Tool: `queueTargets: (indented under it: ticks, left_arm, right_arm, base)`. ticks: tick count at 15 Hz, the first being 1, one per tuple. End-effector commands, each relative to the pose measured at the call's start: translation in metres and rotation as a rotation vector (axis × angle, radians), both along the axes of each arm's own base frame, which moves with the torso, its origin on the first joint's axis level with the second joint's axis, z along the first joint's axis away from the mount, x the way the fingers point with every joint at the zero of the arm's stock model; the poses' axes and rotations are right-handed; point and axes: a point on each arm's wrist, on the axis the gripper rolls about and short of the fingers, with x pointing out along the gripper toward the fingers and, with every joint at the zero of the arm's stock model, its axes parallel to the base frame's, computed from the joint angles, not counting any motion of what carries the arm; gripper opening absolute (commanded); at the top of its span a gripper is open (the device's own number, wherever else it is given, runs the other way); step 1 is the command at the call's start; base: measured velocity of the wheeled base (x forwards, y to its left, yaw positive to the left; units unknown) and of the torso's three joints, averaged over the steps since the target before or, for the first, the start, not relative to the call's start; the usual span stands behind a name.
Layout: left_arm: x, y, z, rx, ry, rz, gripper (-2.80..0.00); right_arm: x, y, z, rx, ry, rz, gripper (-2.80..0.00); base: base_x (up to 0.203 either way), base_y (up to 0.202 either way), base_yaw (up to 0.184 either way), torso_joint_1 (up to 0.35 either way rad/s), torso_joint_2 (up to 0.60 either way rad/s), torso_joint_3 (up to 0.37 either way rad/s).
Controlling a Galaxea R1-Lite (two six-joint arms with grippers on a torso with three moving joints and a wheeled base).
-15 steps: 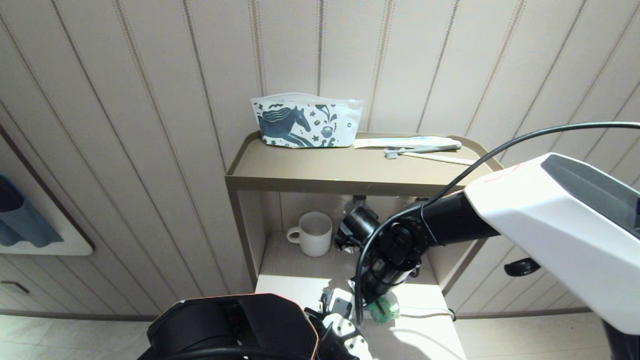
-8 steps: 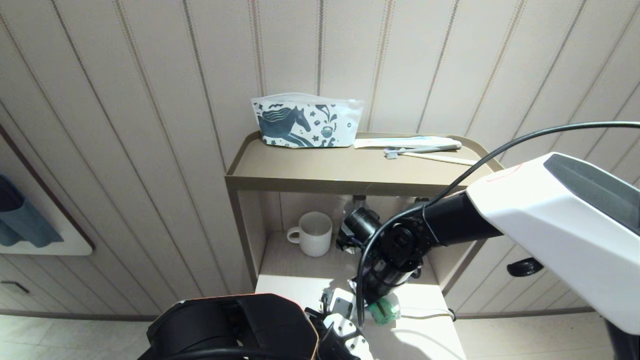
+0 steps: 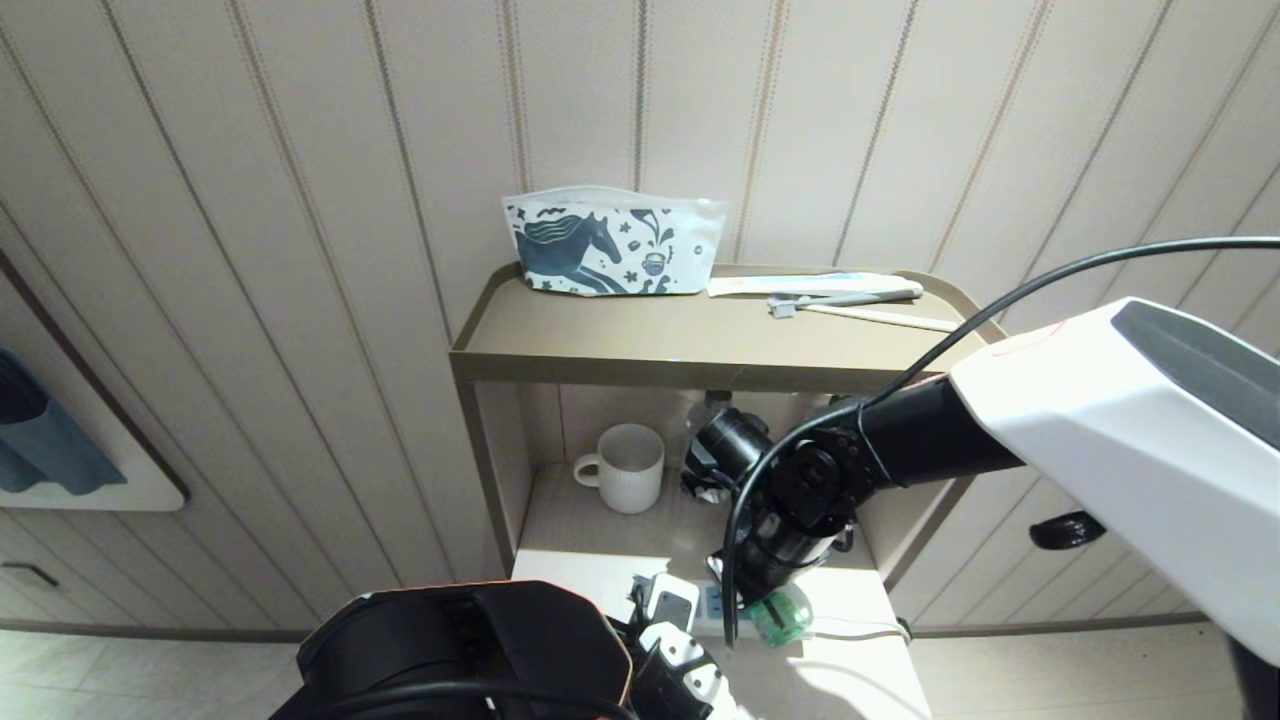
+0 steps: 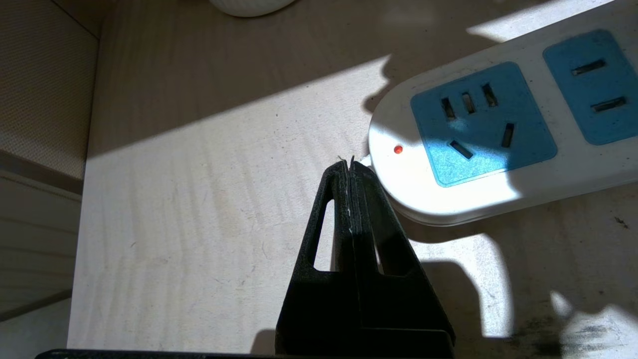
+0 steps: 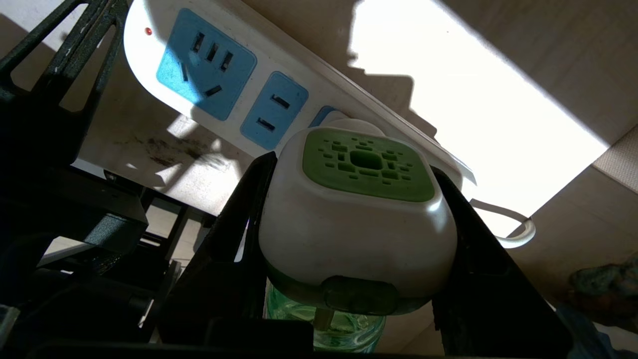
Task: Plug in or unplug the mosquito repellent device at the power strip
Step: Hold the socket with your left hand and unplug it with your right hand
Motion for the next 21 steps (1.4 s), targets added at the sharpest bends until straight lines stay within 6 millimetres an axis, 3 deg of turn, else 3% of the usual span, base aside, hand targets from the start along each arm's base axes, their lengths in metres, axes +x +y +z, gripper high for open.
queueTargets:
  ticks: [1, 5, 9, 14, 17, 19, 21]
  left_arm:
    - [0.001, -0.001, 0.002, -0.015, -0.010, 0.004, -2.80]
    - [0.002, -0.001, 0.011, -0.090, -0.040, 0.009, -2.80]
    - [-0.005, 0.006, 0.040, -0.245, -0.071, -0.079, -2.80]
    - [-0.020, 0.026, 0.070, -0.402, 0.065, -0.172, -2.80]
    - [-0.026, 0.037, 0.086, -0.441, 0.259, -0.196, -2.80]
    - [-0.024, 0.041, 0.089, -0.415, 0.393, -0.200, -2.80]
    - [-0.017, 0.034, 0.082, -0.375, 0.412, -0.163, -2.80]
  right_arm:
    - [0.000, 0.001, -0.004, -0.006, 0.009, 0.002, -2.80]
    - [0.001, 0.001, -0.005, -0.001, 0.013, 0.003, -2.80]
    - [0.002, 0.002, -0.008, -0.003, 0.019, 0.003, -2.80]
    - [0.002, 0.000, -0.009, -0.004, 0.024, -0.001, -2.80]
    - [0.002, -0.001, -0.009, -0.004, 0.024, -0.002, -2.80]
    - [0.004, -0.003, -0.009, -0.003, 0.025, -0.009, -2.80]
    - [0.005, -0.004, -0.009, -0.003, 0.025, -0.013, -2.80]
  base:
    - [0.000, 0.000, 0.000, 0.000, 0.00, 0.000]
    - [0.000, 0.000, 0.000, 0.000, 0.00, 0.000]
    - [0.000, 0.000, 0.000, 0.000, 0.00, 0.000]
    - [0.000, 0.000, 0.000, 0.000, 0.00, 0.000]
    - [0.000, 0.000, 0.000, 0.000, 0.00, 0.000]
    - [0.000, 0.000, 0.000, 0.000, 0.00, 0.000]
    - [0.000, 0.000, 0.000, 0.000, 0.00, 0.000]
